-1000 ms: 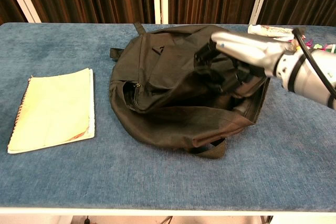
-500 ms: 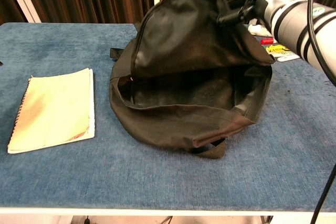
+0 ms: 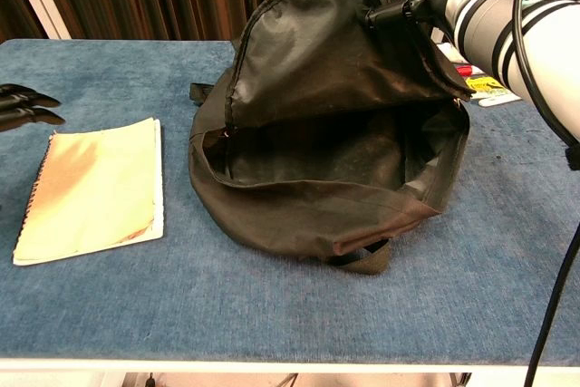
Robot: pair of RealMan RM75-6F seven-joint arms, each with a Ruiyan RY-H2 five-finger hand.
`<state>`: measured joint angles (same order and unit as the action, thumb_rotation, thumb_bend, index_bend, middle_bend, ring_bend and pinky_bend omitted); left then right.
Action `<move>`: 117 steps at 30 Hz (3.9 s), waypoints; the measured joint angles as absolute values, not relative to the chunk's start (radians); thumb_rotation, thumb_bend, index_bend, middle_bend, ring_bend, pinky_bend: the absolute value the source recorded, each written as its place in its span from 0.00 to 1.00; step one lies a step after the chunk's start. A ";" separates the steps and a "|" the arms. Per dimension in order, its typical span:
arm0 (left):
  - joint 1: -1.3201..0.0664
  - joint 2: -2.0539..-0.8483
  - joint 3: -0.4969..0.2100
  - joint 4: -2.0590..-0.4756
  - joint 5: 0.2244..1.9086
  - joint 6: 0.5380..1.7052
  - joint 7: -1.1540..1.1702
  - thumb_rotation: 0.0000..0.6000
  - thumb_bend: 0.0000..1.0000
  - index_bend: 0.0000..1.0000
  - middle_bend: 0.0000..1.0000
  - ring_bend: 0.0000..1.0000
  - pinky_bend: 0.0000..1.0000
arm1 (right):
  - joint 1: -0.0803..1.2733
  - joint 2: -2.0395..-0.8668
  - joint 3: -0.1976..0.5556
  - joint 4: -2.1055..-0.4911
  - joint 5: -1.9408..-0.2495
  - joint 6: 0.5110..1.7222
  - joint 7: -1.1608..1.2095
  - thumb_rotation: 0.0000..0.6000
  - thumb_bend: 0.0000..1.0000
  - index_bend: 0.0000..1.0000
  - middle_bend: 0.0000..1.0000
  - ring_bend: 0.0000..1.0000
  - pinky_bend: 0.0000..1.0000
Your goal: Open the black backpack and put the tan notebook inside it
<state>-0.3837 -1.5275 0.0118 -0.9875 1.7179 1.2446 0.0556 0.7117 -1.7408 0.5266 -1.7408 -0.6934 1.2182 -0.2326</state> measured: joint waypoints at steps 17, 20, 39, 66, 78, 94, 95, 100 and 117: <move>-0.444 -1.643 0.041 -0.843 1.730 1.266 -0.196 1.00 0.00 0.17 0.10 0.05 0.14 | 0.720 -1.740 0.515 -1.737 -0.693 1.226 -0.206 1.00 0.55 0.79 0.56 0.33 0.12; -0.453 -1.686 0.037 -0.787 1.727 1.285 -0.282 1.00 0.00 0.22 0.15 0.09 0.15 | 0.720 -1.741 0.513 -1.733 -0.692 1.224 -0.198 1.00 0.55 0.79 0.56 0.33 0.12; -0.497 -1.993 -0.004 -0.364 1.664 1.416 -0.629 1.00 0.26 0.27 0.20 0.13 0.17 | 0.719 -1.727 0.510 -1.737 -0.698 1.219 -0.173 1.00 0.59 0.79 0.56 0.33 0.12; -0.527 -2.058 0.021 -0.259 1.654 1.511 -0.570 1.00 0.41 0.52 0.48 0.36 0.24 | 0.724 -1.718 0.502 -1.731 -0.695 1.211 -0.159 1.00 0.59 0.79 0.56 0.33 0.11; -0.502 -2.067 0.011 -0.199 1.643 1.684 -0.587 1.00 0.37 0.66 0.63 0.49 0.34 | 0.727 -1.720 0.505 -1.737 -0.697 1.207 -0.143 1.00 0.59 0.79 0.56 0.33 0.11; -0.469 -1.996 0.046 -0.203 1.695 2.077 -0.496 1.00 0.36 0.69 0.67 0.54 0.47 | 0.789 -1.740 0.609 -1.843 -0.593 1.188 -0.116 1.00 0.59 0.79 0.56 0.33 0.12; -0.479 -1.997 0.056 -0.205 1.710 2.100 -0.475 1.00 0.36 0.69 0.67 0.54 0.47 | 0.795 -1.743 0.622 -1.851 -0.580 1.190 -0.112 1.00 0.59 0.79 0.56 0.33 0.12; -0.545 -2.009 0.097 -0.221 1.771 2.148 -0.380 1.00 0.36 0.69 0.68 0.54 0.48 | 0.814 -1.754 0.663 -1.879 -0.544 1.192 -0.076 1.00 0.59 0.79 0.56 0.33 0.12; -0.753 -2.079 0.107 -0.271 1.814 1.992 -0.221 1.00 0.36 0.69 0.67 0.54 0.49 | 0.856 -1.800 0.696 -1.906 -0.558 1.169 0.054 1.00 0.59 0.79 0.56 0.33 0.12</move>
<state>-0.7531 -2.0788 0.1066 -0.2711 1.8136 1.9915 -0.2207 0.8555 -1.8000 0.6961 -1.9060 -0.5581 1.1690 0.0542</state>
